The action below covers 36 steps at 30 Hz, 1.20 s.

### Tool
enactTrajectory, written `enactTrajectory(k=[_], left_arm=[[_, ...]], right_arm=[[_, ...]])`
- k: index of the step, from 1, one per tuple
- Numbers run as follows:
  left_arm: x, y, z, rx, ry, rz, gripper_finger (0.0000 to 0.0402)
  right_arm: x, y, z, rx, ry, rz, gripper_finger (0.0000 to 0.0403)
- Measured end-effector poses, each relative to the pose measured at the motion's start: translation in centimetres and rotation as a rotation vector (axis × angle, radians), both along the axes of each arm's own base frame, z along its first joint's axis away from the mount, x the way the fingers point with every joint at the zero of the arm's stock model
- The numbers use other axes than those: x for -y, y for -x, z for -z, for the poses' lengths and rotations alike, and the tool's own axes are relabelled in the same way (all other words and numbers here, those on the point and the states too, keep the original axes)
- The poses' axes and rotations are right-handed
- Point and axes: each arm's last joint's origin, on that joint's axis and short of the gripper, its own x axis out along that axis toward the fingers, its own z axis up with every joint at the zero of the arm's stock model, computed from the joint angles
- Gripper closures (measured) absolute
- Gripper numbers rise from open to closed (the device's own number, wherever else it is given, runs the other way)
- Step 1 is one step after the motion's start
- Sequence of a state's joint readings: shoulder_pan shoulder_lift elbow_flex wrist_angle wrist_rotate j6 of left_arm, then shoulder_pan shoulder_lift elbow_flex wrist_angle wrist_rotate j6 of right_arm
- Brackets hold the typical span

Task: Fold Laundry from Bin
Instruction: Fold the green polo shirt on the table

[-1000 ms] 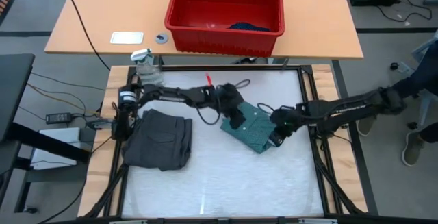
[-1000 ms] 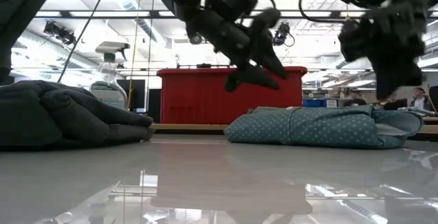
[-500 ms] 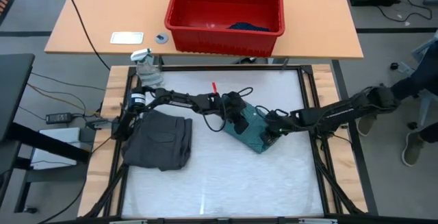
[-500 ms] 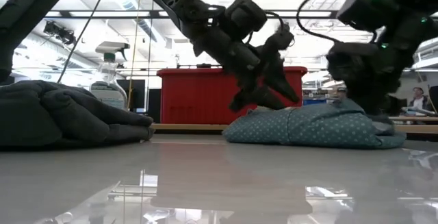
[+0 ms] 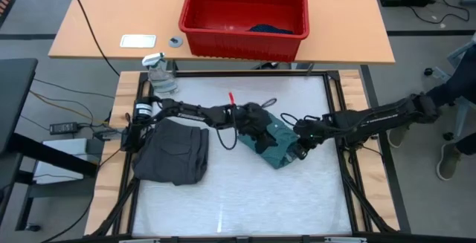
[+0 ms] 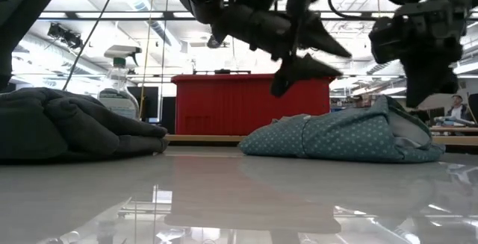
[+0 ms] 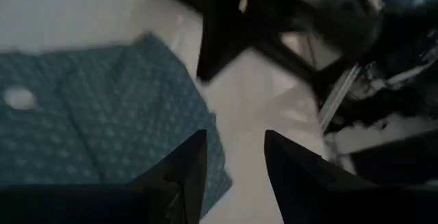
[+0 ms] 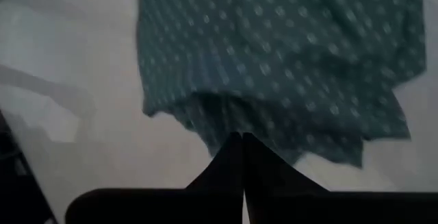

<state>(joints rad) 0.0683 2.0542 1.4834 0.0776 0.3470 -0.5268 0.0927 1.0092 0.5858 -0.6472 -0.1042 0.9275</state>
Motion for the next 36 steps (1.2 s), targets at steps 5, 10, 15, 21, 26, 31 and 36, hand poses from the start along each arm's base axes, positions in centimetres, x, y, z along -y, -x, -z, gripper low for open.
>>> enactTrajectory(k=[5,10,15,21,26,31,36], left_arm=[[0.7,-0.7,2.7,-0.044,-0.103,-0.069,0.0251],[0.1,-1.7,5.2,-0.005,-0.106,-0.095,0.0251],[0.5,-2.2,5.6,0.046,-0.039,-0.056,0.0251],[1.3,-2.2,5.7,0.040,-0.056,-0.009,0.0251],[1.7,-2.1,5.9,0.022,-0.014,0.048,0.0251],[2.1,-2.0,5.7,0.032,0.040,0.143,0.0251],[2.6,-1.9,5.5,0.065,0.070,0.261,0.0251]], right_arm=[[-0.6,0.3,1.8,-0.087,0.019,0.049,0.0400],[-1.3,-0.8,3.4,-0.033,0.072,0.130,0.0401],[-1.4,-2.1,4.9,-0.011,0.143,0.170,0.0401],[-1.9,-4.5,5.8,0.114,0.119,0.093,0.0402],[-2.2,-4.3,5.3,0.086,0.014,0.018,0.0402],[-2.6,-3.1,1.9,0.105,-0.053,-0.014,0.0402],[-2.5,-2.8,-3.4,0.267,-0.125,-0.016,0.0402]])
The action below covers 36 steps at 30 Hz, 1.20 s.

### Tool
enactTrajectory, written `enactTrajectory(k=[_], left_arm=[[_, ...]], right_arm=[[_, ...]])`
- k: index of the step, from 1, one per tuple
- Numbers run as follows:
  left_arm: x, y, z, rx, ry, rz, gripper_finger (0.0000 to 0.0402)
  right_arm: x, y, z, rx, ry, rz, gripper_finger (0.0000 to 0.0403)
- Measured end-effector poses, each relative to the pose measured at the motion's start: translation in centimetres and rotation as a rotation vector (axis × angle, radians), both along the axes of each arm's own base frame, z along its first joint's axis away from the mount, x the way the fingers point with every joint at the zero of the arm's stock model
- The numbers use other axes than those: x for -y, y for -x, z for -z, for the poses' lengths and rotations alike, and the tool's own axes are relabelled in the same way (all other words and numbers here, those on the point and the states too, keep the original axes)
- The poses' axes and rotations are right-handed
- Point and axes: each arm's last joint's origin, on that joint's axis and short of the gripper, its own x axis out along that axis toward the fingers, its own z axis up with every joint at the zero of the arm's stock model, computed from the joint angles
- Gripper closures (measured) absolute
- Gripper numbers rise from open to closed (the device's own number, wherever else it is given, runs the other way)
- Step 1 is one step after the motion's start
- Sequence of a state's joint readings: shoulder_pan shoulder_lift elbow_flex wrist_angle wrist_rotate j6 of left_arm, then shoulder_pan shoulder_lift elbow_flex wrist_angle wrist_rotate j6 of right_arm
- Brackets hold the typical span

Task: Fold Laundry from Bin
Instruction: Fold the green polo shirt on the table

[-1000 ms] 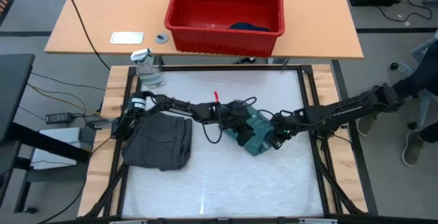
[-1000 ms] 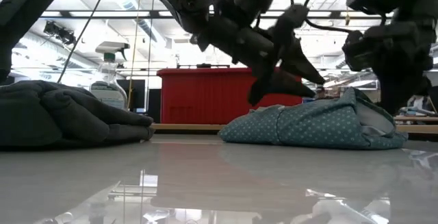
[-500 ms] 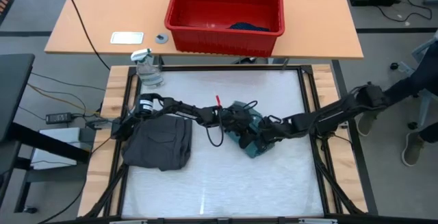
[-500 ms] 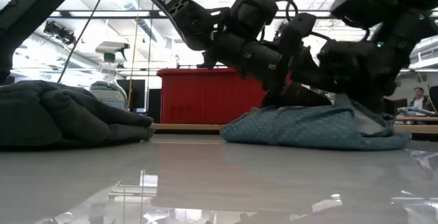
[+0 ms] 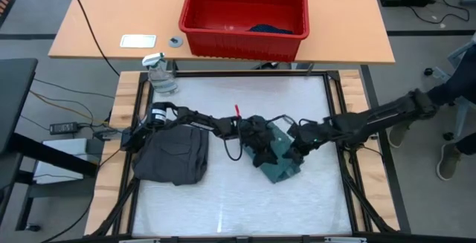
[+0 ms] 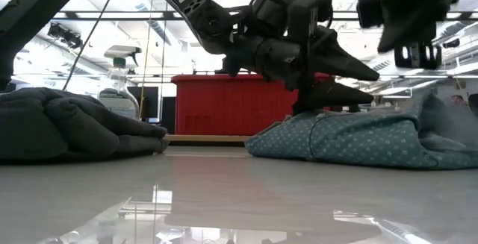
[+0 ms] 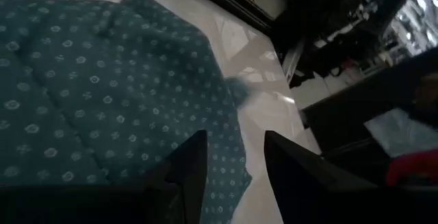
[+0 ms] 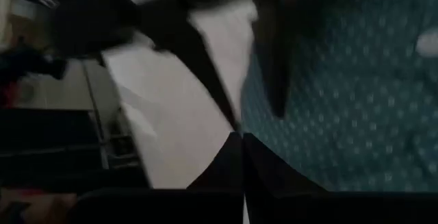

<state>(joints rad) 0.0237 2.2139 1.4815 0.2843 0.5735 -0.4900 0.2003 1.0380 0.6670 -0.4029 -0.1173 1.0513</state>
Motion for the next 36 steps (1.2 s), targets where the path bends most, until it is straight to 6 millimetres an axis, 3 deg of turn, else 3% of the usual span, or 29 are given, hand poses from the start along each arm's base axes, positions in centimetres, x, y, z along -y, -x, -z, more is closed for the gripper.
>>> enactTrajectory(k=[3,5,9,13,16,21,24,27,31,36], left_arm=[[0.1,0.0,0.0,0.021,-0.035,0.018,0.0251],[0.1,0.0,0.1,0.029,-0.056,0.017,0.0251],[-0.1,0.0,0.1,0.031,-0.070,0.009,0.0251],[-0.2,0.0,0.1,0.020,-0.055,0.000,0.0251],[-0.2,0.0,0.1,0.017,-0.049,-0.004,0.0251],[-0.1,0.1,0.2,-0.013,-0.028,-0.011,0.0251],[-0.1,0.2,-0.2,-0.027,-0.015,-0.018,0.0251],[-0.3,0.7,-2.0,-0.022,-0.017,-0.022,0.0251],[-0.9,1.9,-4.5,-0.054,-0.064,-0.033,0.0251],[-1.0,4.3,-6.7,-0.129,-0.274,-0.022,0.0248]], right_arm=[[0.4,0.1,-1.1,0.034,0.031,0.021,0.0402],[0.5,0.0,-0.5,0.022,0.055,0.030,0.0402],[0.4,0.7,3.7,-0.082,0.089,-0.028,0.0402],[0.0,1.7,7.5,-0.011,0.018,-0.151,0.0402],[-0.1,2.8,9.6,0.044,-0.019,-0.211,0.0402],[0.4,4.8,12.4,-0.021,-0.010,-0.212,0.0402],[0.5,5.0,12.6,-0.011,-0.012,-0.213,0.0402],[0.4,4.4,11.7,0.012,-0.019,-0.217,0.0400],[0.0,2.7,8.8,0.123,-0.031,-0.214,0.0388],[-0.4,1.5,6.0,0.140,0.040,-0.242,0.0360]])
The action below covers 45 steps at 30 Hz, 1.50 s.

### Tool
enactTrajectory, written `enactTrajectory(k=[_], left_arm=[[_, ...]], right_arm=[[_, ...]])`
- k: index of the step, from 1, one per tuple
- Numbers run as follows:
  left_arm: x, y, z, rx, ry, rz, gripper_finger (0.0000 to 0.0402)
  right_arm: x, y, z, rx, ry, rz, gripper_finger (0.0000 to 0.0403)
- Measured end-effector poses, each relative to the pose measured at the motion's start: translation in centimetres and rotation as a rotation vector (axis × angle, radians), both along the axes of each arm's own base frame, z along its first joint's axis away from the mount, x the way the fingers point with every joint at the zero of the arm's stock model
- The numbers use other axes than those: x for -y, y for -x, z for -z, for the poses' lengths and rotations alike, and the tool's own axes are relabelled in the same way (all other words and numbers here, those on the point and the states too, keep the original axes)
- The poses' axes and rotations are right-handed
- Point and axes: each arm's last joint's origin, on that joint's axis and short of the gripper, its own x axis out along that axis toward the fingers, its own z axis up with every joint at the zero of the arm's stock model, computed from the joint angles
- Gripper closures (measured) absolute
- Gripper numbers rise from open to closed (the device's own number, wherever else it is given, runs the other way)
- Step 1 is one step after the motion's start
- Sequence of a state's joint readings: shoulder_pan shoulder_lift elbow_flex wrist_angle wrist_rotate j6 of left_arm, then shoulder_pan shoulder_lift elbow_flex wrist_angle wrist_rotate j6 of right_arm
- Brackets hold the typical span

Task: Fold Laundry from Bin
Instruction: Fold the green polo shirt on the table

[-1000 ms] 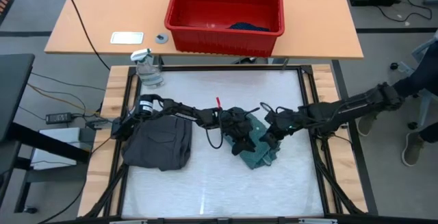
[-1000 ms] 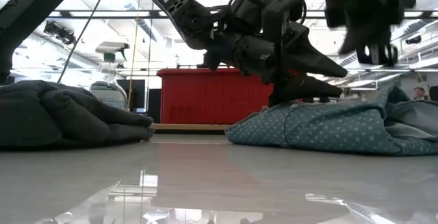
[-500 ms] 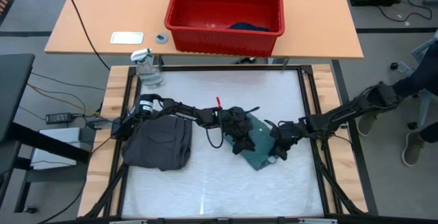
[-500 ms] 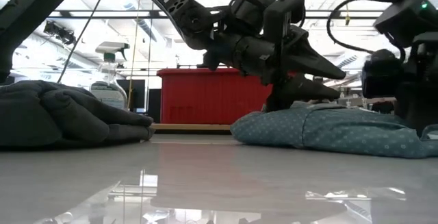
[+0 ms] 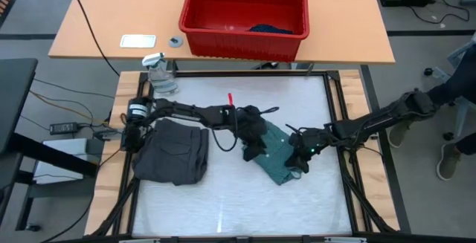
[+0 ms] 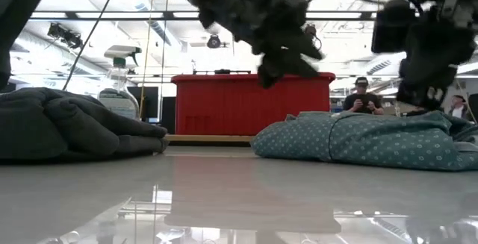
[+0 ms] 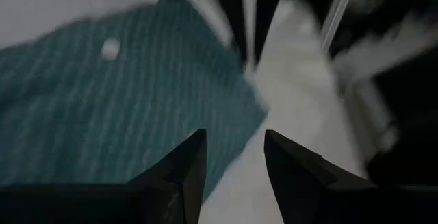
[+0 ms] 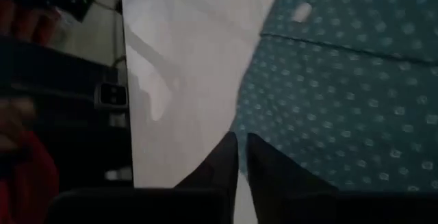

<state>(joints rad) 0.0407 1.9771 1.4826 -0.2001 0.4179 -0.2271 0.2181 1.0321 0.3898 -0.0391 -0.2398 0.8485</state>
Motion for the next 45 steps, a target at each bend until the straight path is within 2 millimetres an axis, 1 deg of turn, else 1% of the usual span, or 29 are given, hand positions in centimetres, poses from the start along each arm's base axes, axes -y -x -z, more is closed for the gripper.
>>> enactTrajectory(k=[2,5,8,10,11,13,15,18,20,22,26,29,32,34,38,41,43,45], left_arm=[[0.7,1.0,-0.4,-0.028,-0.104,0.075,0.0241],[2.2,2.3,-0.9,-0.081,-0.256,0.163,0.0218],[3.9,2.7,-0.7,-0.102,-0.433,0.189,0.0182],[5.1,2.9,-0.2,-0.118,-0.546,0.220,0.0155],[5.6,2.7,0.2,-0.105,-0.598,0.240,0.0142],[6.3,2.5,0.6,-0.088,-0.709,0.266,0.0118],[6.5,2.1,1.5,-0.090,-0.800,0.268,0.0098],[5.7,1.5,2.1,-0.088,-0.851,0.262,0.0079],[5.1,1.2,2.5,-0.085,-0.863,0.263,0.0074],[4.6,1.1,2.9,-0.092,-0.872,0.278,0.0072],[4.0,1.0,3.0,-0.073,-0.844,0.337,0.0072],[3.8,0.8,3.1,-0.042,-0.870,0.368,0.0072],[3.6,0.1,3.7,0.002,-0.910,0.392,0.0072],[3.5,-0.1,4.9,-0.019,-0.920,0.420,0.0072],[3.2,-0.5,6.5,-0.040,-0.915,0.428,0.0075],[3.1,-0.7,7.6,-0.059,-0.909,0.436,0.0095],[3.1,-0.9,8.0,-0.067,-0.907,0.439,0.0124],[3.0,-1.0,8.5,-0.066,-0.899,0.441,0.0163]], right_arm=[[-0.3,-0.2,-1.0,-0.022,0.081,-0.027,0.0346],[-0.8,-0.5,-2.9,-0.059,0.206,-0.070,0.0321],[-1.7,-0.9,-4.8,-0.086,0.298,-0.113,0.0290],[-2.6,-1.6,-5.8,-0.087,0.341,-0.124,0.0264],[-3.0,-1.9,-6.0,-0.088,0.361,-0.123,0.0250],[-4.0,-2.9,-6.2,-0.097,0.386,-0.094,0.0218],[-5.0,-3.9,-5.6,-0.140,0.418,-0.053,0.0184],[-6.2,-5.3,-4.4,-0.247,0.454,0.051,0.0140],[-6.9,-5.9,-3.4,-0.350,0.468,0.122,0.0124],[-7.6,-6.7,-2.7,-0.413,0.463,0.170,0.0121],[-9.2,-8.5,-2.1,-0.438,0.444,0.218,0.0130],[-10.0,-9.6,-1.5,-0.462,0.481,0.231,0.0140],[-10.2,-10.0,-0.2,-0.516,0.539,0.271,0.0149],[-10.2,-10.2,0.9,-0.553,0.557,0.288,0.0153],[-10.1,-10.3,2.5,-0.635,0.545,0.332,0.0154],[-10.2,-10.4,3.2,-0.659,0.528,0.363,0.0158],[-10.3,-10.5,3.5,-0.671,0.516,0.368,0.0169],[-10.3,-10.5,3.7,-0.690,0.505,0.358,0.0194]])
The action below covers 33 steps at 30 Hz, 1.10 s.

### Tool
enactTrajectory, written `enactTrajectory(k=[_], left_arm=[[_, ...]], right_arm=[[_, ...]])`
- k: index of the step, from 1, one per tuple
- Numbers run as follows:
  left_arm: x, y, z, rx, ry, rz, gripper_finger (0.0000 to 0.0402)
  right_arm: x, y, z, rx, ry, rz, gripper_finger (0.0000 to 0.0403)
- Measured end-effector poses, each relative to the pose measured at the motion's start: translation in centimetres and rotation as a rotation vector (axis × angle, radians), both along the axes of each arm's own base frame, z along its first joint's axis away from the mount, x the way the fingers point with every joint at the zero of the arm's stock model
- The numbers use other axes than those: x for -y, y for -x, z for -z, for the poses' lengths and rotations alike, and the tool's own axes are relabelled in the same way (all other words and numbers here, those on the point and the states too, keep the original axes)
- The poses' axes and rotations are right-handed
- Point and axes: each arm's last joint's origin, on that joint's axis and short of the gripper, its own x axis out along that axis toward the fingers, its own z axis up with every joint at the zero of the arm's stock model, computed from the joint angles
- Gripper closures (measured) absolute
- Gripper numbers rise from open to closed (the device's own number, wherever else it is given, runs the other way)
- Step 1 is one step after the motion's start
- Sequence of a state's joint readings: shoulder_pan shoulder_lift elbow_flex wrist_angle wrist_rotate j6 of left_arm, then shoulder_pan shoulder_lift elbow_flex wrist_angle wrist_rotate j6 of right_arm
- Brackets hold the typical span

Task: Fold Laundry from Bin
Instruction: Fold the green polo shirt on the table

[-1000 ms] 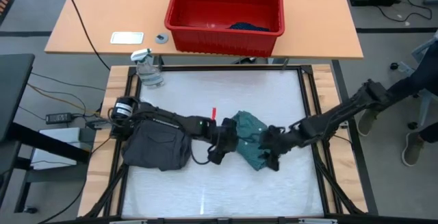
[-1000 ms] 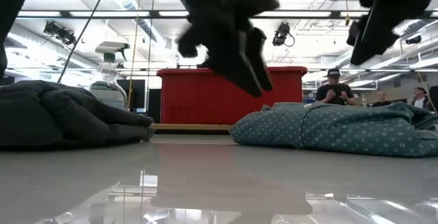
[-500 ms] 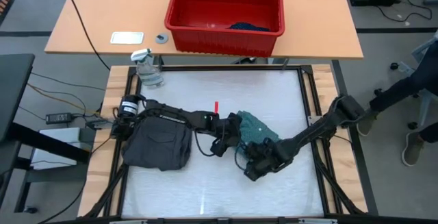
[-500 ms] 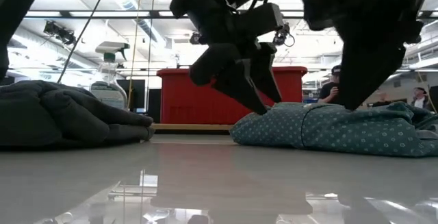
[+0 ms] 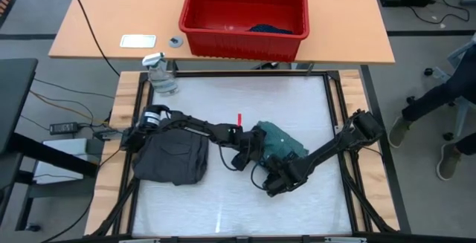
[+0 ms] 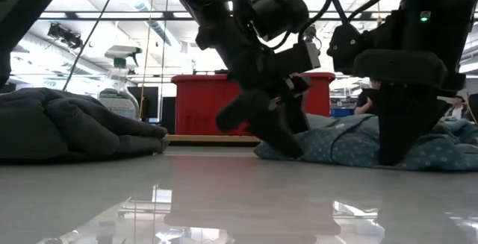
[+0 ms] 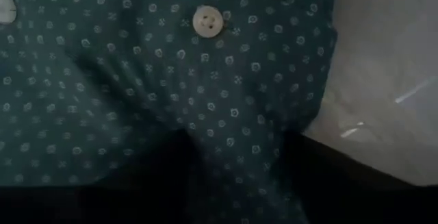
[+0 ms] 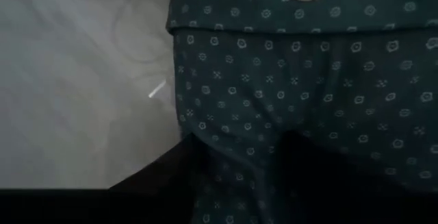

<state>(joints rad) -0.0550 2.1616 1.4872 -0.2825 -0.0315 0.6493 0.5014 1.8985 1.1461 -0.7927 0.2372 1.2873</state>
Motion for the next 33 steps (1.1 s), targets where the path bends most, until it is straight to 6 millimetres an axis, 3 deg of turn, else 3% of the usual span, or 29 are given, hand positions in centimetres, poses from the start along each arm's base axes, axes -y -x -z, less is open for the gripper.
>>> enactTrajectory(k=[8,11,17,25,29,33], left_arm=[[0.4,-0.1,1.1,-0.021,0.088,-0.025,0.0342],[1.0,0.1,0.6,-0.026,0.091,-0.020,0.0386],[3.3,2.2,-1.3,-0.150,0.162,0.043,0.0387],[5.7,4.9,-6.5,-0.183,0.278,0.088,0.0388],[6.4,5.6,-7.1,-0.206,0.291,0.076,0.0388],[7.1,5.8,-5.3,-0.304,0.284,0.059,0.0389]], right_arm=[[-0.2,0.0,0.2,-0.017,-0.049,-0.012,0.0374],[-0.4,-0.3,-0.7,0.025,-0.117,-0.031,0.0385],[-0.6,-0.5,-3.7,0.135,-0.288,-0.085,0.0385],[-0.8,-0.7,-8.0,0.344,-0.457,-0.153,0.0385],[-0.4,-0.8,-8.0,0.350,-0.430,-0.157,0.0385],[-0.7,-2.4,-5.9,0.355,-0.428,-0.157,0.0385]])
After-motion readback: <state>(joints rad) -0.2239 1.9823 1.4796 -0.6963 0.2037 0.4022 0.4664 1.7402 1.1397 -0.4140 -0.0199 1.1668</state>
